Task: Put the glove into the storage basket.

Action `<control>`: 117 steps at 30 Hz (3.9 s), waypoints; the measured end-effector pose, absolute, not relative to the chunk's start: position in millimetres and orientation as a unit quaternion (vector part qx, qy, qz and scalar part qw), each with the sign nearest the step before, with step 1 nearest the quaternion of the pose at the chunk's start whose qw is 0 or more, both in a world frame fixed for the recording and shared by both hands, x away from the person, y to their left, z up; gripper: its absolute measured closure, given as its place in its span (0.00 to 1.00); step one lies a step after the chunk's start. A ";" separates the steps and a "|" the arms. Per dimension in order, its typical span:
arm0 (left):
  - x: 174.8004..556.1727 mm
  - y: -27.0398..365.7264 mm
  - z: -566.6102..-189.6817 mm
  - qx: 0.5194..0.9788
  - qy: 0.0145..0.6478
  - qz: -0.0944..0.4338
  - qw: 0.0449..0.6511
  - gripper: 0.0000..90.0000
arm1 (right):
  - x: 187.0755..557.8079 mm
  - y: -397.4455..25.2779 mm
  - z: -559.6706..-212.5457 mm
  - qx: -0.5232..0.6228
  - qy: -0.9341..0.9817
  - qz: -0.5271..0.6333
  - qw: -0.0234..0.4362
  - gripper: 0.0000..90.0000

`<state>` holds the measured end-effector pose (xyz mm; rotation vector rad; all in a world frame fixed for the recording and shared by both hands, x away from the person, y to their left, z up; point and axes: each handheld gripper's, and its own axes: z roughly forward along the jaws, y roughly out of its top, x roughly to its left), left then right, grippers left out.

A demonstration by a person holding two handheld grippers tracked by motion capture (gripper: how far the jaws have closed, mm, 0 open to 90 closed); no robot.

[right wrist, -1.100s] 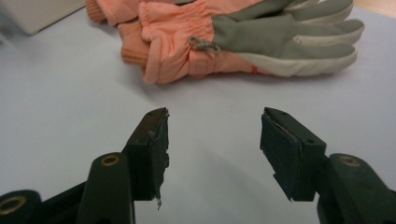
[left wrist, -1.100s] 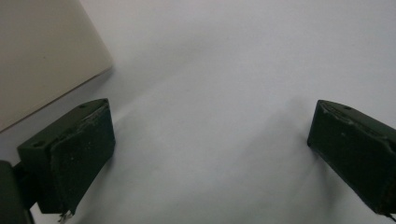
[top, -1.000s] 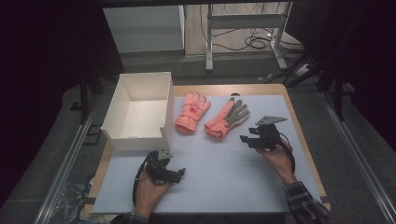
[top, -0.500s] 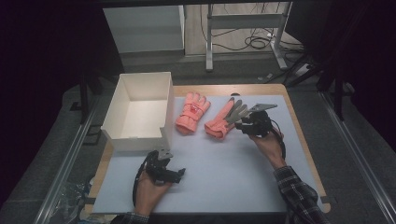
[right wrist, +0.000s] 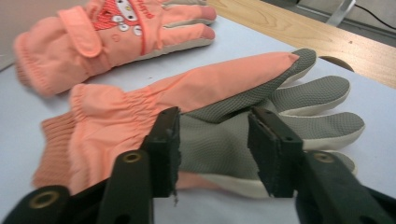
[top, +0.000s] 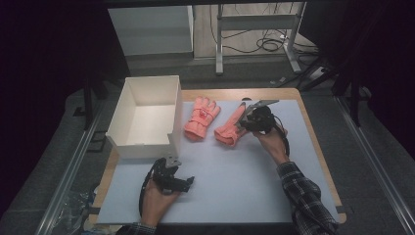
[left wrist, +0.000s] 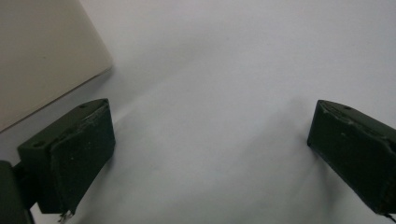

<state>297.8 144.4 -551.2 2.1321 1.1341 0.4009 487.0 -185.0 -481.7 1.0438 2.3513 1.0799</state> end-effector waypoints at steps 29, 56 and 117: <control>298.1 144.6 -551.2 0.820 0.435 0.154 0.340 0.01 | 499.5 -170.4 -508.8 0.389 0.836 0.344 0.177 0.95; 298.1 144.6 -551.2 0.820 0.435 0.154 0.340 0.01 | 456.7 -183.8 -463.8 0.289 0.860 0.397 0.138 0.95; 298.1 144.6 -551.2 0.820 0.434 0.154 0.340 0.01 | 415.9 -168.2 -467.5 0.208 0.878 0.426 0.070 0.67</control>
